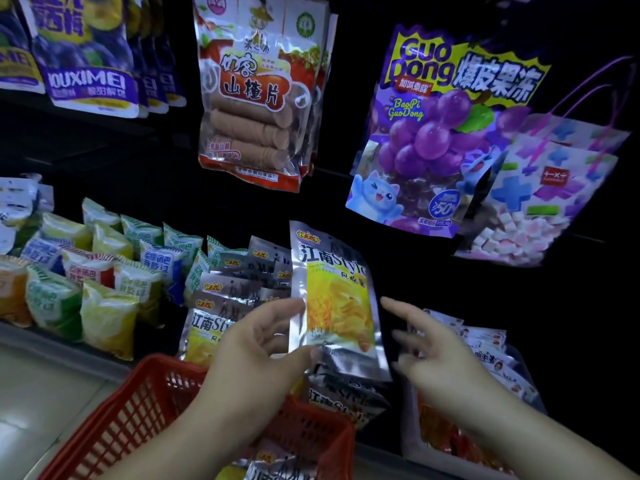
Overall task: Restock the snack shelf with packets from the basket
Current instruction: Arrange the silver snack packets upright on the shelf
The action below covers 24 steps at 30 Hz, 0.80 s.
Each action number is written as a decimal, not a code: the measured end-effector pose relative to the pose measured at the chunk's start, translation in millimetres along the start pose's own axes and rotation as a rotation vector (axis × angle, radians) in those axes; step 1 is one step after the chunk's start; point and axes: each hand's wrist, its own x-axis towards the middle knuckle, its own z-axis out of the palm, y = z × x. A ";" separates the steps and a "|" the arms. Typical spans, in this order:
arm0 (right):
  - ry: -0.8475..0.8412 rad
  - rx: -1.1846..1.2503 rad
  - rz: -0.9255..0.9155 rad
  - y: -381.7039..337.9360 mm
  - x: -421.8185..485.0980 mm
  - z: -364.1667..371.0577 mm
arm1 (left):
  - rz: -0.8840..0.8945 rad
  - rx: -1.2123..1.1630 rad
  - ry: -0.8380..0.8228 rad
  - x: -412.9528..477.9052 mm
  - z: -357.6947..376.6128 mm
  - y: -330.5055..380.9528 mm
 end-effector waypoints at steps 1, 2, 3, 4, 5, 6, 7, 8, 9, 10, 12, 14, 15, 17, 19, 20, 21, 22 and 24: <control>0.065 -0.029 -0.060 -4.2 -0.2 1.7 | 0.033 0.053 0.007 -1.2 2.3 -1.2; 0.100 -0.026 -0.125 -8.8 -1.2 4.7 | 0.067 0.101 0.003 -2.9 6.8 -3.3; 0.085 0.032 -0.170 -12.5 -2.7 9.4 | 0.104 0.143 -0.010 -6.5 12.2 -4.8; 0.041 0.131 -0.175 -15.1 -3.9 15.2 | 0.157 0.177 -0.032 -12.7 18.6 -4.7; -0.018 0.259 -0.141 -17.7 -4.7 21.2 | 0.250 0.236 -0.044 -18.8 24.4 -3.6; -0.071 0.366 -0.104 -21.1 -5.8 26.9 | 0.383 0.321 -0.068 -22.7 29.8 -3.0; -0.092 0.432 -0.081 -23.1 -6.3 30.8 | 0.507 0.429 -0.116 -26.0 34.1 -1.2; -0.074 0.448 -0.079 -23.9 -5.0 33.1 | 0.628 0.518 -0.169 -28.7 37.6 -0.5; -0.030 0.431 -0.084 -23.0 -2.8 33.8 | 0.693 0.565 -0.241 -30.2 39.5 -0.3; 0.022 0.387 -0.080 -21.9 -0.7 32.7 | 0.703 0.571 -0.321 -31.8 40.4 1.2; 0.070 0.335 -0.039 -17.4 2.4 27.5 | 0.631 0.439 -0.386 -32.5 38.7 2.1; 0.048 0.376 -0.024 -16.2 5.3 23.1 | 0.548 0.326 -0.189 -26.4 31.6 -0.3; 0.027 0.407 -0.025 -17.0 5.7 20.7 | 0.531 0.333 -0.042 -19.4 25.6 -2.7; -0.017 0.470 -0.034 -19.2 4.5 15.1 | 0.409 0.302 0.143 -7.2 14.1 -0.7; -0.106 0.500 -0.038 -17.9 1.4 11.9 | 0.138 0.063 0.045 -0.1 5.5 6.0; -0.139 0.477 -0.033 -16.2 0.3 12.3 | 0.022 -0.101 -0.031 0.6 3.1 8.3; -0.153 0.457 -0.025 -14.9 -1.1 14.0 | -0.037 -0.190 -0.069 -0.3 1.1 11.7; -0.149 0.452 -0.017 -13.8 -2.3 16.0 | -0.032 -0.197 -0.073 -0.7 0.3 12.4; -0.145 0.445 0.000 -11.5 -3.7 19.6 | -0.020 -0.102 -0.012 -1.0 2.1 12.6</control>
